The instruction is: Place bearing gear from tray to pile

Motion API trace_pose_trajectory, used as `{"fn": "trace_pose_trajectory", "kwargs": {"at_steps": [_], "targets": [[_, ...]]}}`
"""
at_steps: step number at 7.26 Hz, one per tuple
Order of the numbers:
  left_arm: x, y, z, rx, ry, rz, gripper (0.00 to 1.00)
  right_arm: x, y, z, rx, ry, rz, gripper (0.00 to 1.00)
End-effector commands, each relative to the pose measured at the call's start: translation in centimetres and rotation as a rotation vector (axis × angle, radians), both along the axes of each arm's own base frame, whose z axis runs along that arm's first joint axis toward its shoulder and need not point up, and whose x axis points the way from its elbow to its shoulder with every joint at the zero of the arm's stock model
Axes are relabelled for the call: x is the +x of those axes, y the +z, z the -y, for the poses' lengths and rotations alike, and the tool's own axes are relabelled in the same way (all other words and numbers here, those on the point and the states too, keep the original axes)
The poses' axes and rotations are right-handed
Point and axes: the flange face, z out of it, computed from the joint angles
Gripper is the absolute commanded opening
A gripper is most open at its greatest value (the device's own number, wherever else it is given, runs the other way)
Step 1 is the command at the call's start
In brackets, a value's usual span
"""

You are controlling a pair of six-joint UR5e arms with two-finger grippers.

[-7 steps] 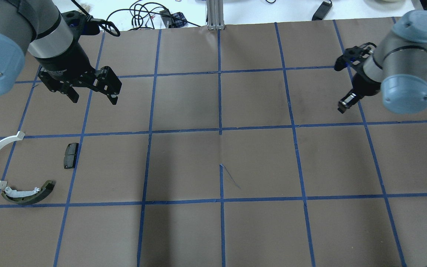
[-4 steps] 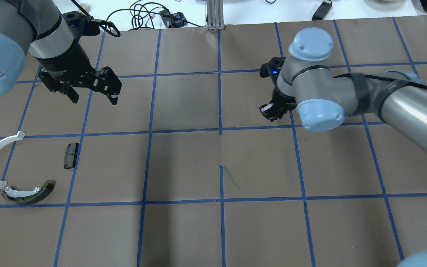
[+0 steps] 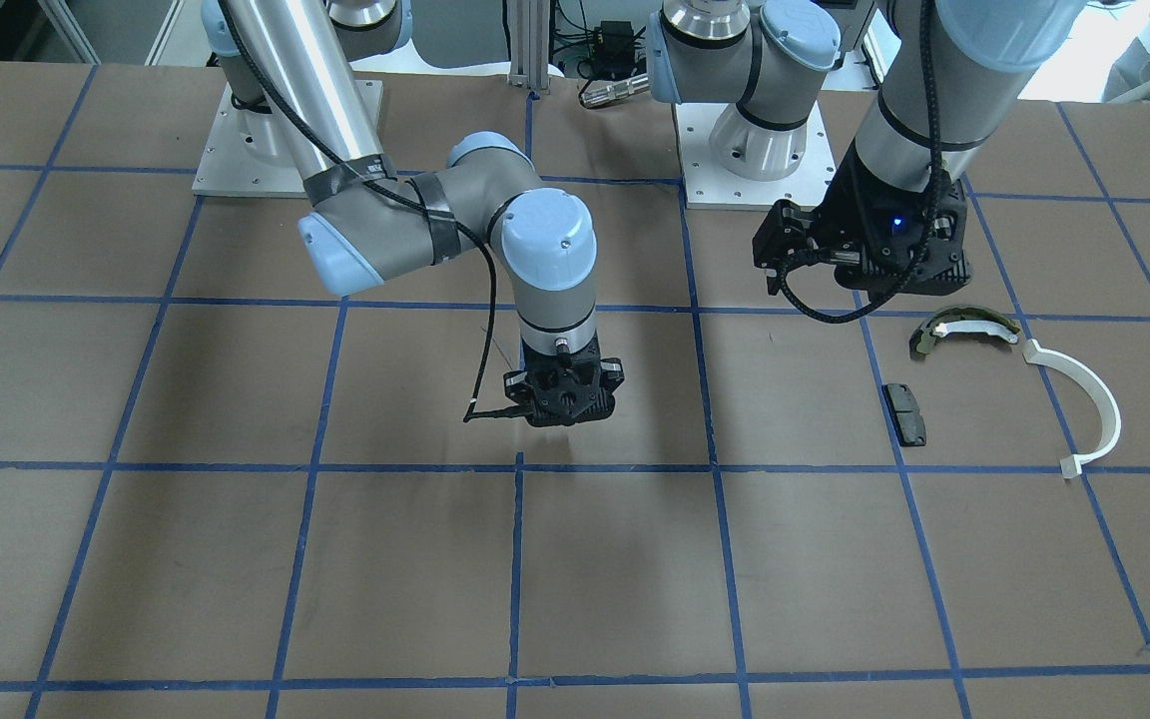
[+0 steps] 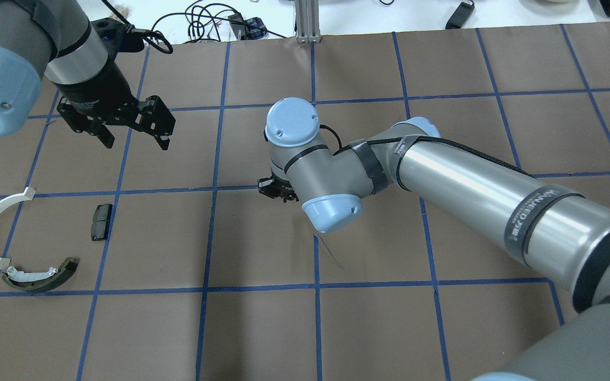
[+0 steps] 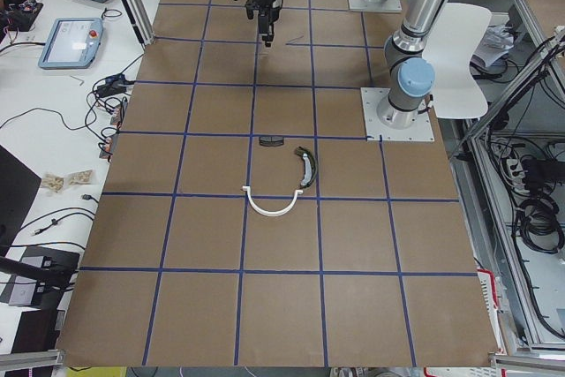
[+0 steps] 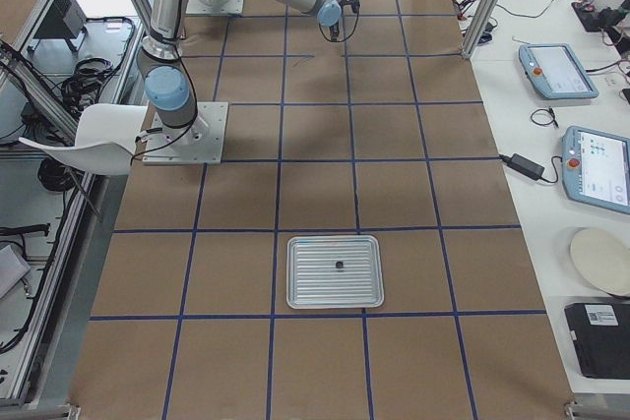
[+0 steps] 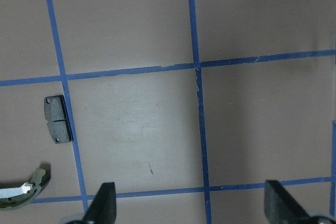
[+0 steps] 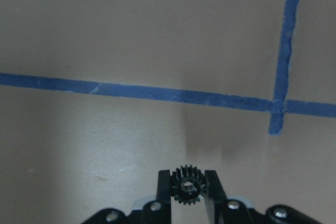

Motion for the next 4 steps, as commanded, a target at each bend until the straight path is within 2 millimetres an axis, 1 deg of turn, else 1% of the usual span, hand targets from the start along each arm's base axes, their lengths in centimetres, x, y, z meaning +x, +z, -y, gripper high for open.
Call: {"fn": "trace_pose_trajectory", "kwargs": {"at_steps": [1,2,3,4], "targets": [[0.0,-0.5,0.3,0.012,0.002,-0.002,1.0,0.3,-0.1,0.3,0.004,-0.032,0.01,1.0],[0.0,-0.7,0.4,0.015,-0.001,-0.002,1.0,-1.4,0.6,1.8,-0.011,-0.049,0.01,1.0],[-0.3,-0.9,0.6,0.018,-0.001,-0.002,1.0,-5.2,3.0,4.0,-0.05,-0.017,0.012,1.0],[-1.1,-1.4,0.7,0.026,0.004,-0.015,1.0,-10.6,4.8,6.6,-0.067,-0.052,0.008,1.0]]}}
